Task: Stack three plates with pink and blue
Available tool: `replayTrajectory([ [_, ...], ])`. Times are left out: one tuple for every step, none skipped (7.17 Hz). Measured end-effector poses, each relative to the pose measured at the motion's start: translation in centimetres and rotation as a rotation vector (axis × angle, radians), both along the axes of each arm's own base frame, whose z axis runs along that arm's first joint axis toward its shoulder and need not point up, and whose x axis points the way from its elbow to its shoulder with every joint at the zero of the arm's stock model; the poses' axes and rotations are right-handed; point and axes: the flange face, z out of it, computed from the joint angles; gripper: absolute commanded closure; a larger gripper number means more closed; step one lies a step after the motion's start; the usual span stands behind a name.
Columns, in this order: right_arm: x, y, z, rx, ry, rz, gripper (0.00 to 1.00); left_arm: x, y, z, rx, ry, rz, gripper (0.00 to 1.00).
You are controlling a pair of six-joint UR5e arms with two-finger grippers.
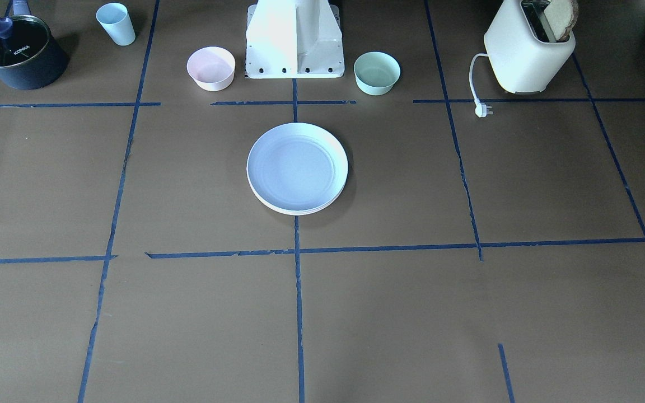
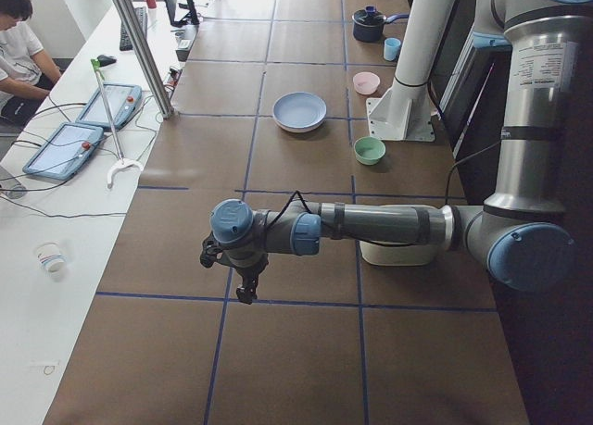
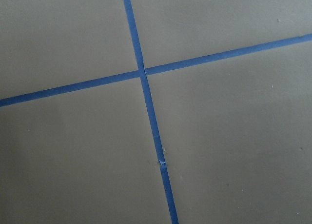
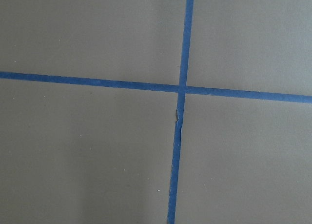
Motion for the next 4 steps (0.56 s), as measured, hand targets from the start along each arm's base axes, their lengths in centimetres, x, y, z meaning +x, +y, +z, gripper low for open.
replayTrajectory([
  [0.03, 0.04, -0.04, 0.003, 0.000, 0.000, 0.00, 0.00, 0.21, 0.07, -0.002, 0.001, -0.001, 0.00],
  [0.06, 0.12, -0.03, 0.005, -0.001, 0.000, 0.00, -0.04, 0.30, 0.19, 0.000, -0.002, -0.001, 0.00],
  [0.07, 0.17, 0.02, 0.005, -0.001, 0.000, 0.00, -0.09, 0.24, 0.35, 0.003, -0.007, -0.001, 0.00],
  [0.05, 0.19, 0.09, 0.004, -0.001, 0.000, 0.00, -0.11, 0.17, 0.45, 0.005, -0.009, -0.001, 0.00],
])
